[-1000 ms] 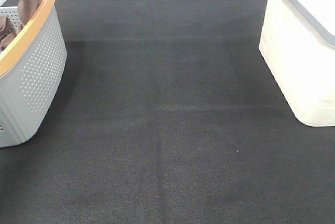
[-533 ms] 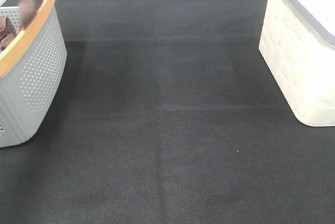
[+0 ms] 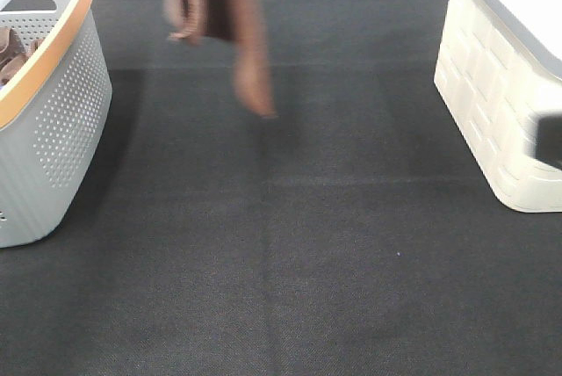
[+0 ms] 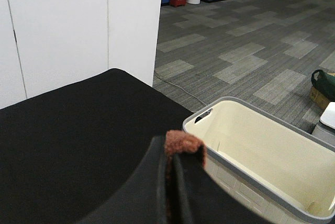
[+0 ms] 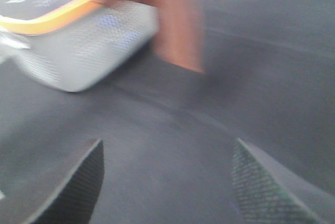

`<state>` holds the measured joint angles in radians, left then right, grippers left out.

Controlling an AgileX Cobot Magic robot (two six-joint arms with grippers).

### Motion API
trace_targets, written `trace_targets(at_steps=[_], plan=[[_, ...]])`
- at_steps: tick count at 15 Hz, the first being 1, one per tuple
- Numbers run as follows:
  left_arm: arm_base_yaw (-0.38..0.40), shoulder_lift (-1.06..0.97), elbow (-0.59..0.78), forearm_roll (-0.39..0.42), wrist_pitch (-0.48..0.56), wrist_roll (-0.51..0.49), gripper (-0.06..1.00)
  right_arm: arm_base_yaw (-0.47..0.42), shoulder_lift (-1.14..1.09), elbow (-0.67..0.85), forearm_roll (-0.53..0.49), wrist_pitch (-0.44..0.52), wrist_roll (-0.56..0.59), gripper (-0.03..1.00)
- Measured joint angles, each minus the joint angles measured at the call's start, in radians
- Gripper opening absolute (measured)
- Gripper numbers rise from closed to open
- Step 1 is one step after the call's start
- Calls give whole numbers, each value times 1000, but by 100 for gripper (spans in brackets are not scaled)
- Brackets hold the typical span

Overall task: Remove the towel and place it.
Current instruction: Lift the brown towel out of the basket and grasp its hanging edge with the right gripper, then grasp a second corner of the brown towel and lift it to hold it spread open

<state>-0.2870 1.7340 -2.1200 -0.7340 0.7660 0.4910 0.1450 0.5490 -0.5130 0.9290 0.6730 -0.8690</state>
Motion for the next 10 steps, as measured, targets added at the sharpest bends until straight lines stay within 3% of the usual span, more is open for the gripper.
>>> trace_targets(at_steps=[2,4,7,10], plan=[[-1,7,0,0,-1,0,0,66,193,-18,212,-63,-298,66],[-1,10,0,1,-1,0,0,142,351,-78,315,-114,-467,66],[-1,12,0,1,-1,-1,0,329,556,-209,338,-285,-579,66],[-1,14,0,-3,5,-3,0,551,717,-326,342,-541,-601,64]])
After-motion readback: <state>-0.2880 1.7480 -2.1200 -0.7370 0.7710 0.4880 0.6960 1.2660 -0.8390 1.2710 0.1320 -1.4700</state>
